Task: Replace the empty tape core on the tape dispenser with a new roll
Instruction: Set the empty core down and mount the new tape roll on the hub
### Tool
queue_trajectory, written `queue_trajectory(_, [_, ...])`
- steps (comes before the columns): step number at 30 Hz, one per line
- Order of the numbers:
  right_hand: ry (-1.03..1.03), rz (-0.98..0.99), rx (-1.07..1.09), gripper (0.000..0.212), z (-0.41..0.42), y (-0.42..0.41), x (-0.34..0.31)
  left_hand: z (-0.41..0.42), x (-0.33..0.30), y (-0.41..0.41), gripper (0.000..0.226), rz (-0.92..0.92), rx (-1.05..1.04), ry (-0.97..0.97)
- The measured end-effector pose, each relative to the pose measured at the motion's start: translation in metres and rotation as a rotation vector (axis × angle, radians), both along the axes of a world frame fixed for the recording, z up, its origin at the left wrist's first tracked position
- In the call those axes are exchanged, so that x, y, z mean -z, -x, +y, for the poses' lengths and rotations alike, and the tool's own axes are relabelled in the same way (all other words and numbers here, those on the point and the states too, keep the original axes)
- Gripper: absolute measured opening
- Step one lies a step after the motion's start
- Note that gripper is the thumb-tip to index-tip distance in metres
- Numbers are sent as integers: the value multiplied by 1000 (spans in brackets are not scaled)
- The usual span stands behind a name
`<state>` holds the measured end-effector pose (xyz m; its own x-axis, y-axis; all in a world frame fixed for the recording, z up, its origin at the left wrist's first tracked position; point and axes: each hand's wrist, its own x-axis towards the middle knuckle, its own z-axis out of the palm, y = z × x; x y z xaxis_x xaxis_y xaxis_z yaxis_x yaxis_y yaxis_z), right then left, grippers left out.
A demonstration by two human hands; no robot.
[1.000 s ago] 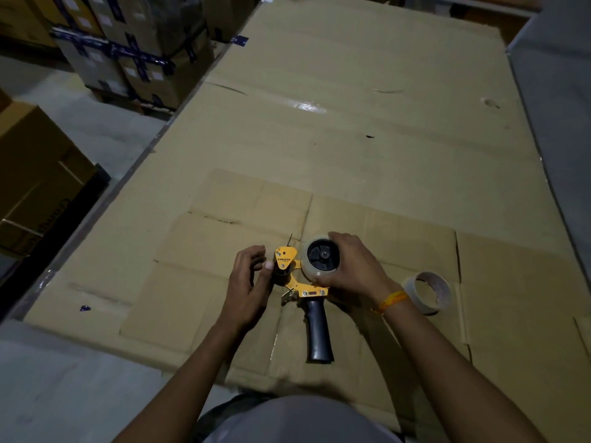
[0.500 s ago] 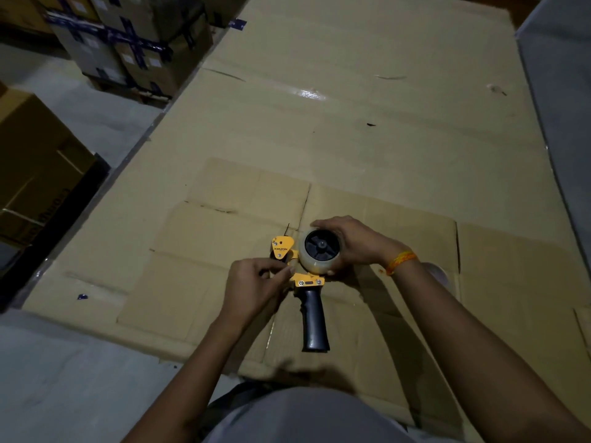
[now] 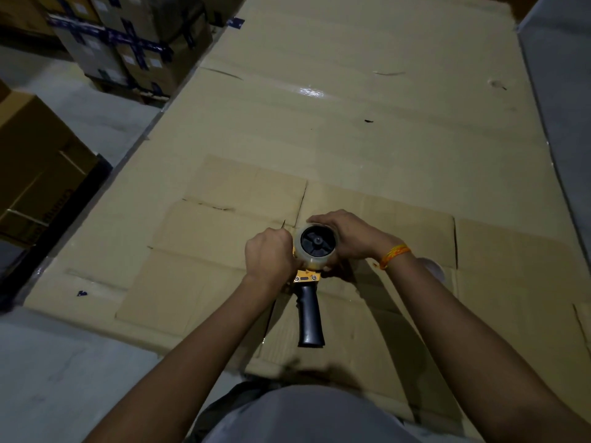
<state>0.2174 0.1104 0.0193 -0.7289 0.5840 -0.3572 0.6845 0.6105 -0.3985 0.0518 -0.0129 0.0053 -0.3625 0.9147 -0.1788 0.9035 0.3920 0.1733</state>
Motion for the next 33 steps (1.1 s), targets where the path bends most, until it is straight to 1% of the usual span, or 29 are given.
queue_trajectory(4, [-5,3,0,111,-1,0,0,4,0,0,42,8,4,11])
queue_trajectory(10, [-16,18,-13,106,0,0,0,3,-4,-3,28,45,6,21])
queue_trajectory(15, [-12,15,-8,108,0,-1,0,1,-5,-2,17,86,-2,27])
queue_trajectory(17, [-1,16,2,109,0,-1,0,1,-4,-1,18,95,-1,29])
queue_trajectory(22, [5,4,7,109,-1,-1,0,0,-1,1,29,98,10,8])
queue_trajectory(33, [11,1,-5,109,1,-2,0,-5,4,6,27,44,12,-42])
